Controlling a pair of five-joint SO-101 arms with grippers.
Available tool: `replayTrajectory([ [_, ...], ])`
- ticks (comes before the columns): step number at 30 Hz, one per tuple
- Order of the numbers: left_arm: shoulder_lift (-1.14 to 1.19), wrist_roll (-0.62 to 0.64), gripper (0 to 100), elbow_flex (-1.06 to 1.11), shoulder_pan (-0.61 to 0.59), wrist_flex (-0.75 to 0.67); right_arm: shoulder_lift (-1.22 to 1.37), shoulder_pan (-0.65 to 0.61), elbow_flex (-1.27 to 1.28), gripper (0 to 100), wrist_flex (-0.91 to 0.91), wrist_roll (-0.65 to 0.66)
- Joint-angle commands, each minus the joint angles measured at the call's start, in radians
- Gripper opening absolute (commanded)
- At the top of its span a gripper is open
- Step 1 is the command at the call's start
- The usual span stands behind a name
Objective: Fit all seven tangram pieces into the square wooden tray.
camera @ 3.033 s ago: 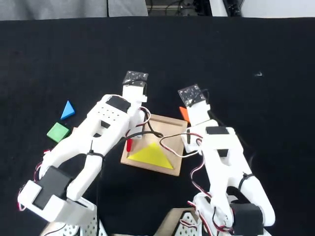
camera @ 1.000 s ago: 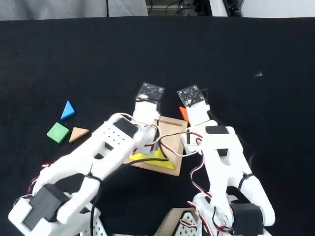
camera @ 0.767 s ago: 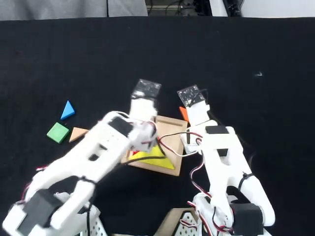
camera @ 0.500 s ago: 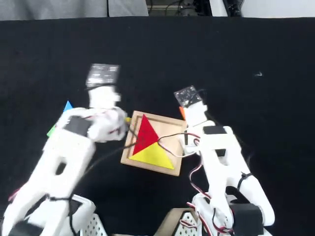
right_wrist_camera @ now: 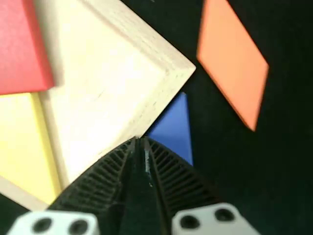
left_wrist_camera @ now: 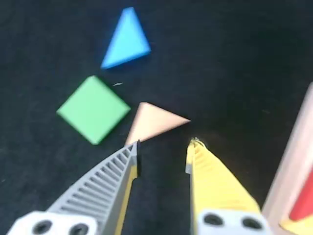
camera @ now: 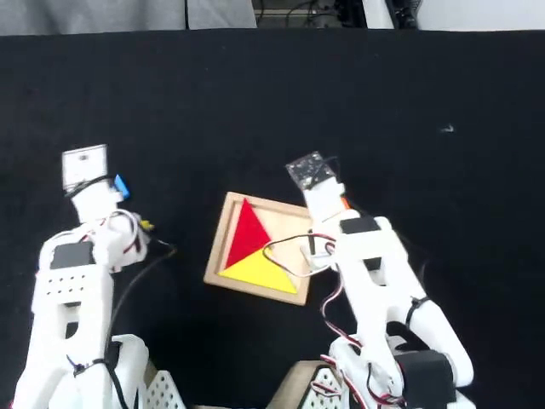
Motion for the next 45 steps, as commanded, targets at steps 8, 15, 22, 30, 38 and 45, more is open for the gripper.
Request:
replayTrajectory([
  [8, -0.025, -0.118, 17, 0.105, -0.234, -0.037, 0.008, -0.192, -0.134, 1.1, 0.026, 0.0],
  [15, -0.017, -0.118, 17, 0.105, -0.242, -0.043, 0.159, -0.212, -0.272, 1.1, 0.091, 0.002],
  [22, -0.021, -0.12, 17, 0.116, -0.203, -0.044, 0.41, -0.252, -0.469, 1.1, 0.101, 0.002],
  [30, -0.017, -0.121, 17, 0.117, -0.199, -0.071, 0.463, -0.408, -0.533, 1.1, 0.199, 0.005],
  [38, -0.017, -0.121, 17, 0.117, -0.197, -0.071, 0.463, -0.249, -0.538, 1.1, 0.201, 0.009],
  [45, -0.017, -0.121, 17, 0.117, -0.197, -0.071, 0.476, -0.196, -0.65, 1.1, 0.204, 0.009],
])
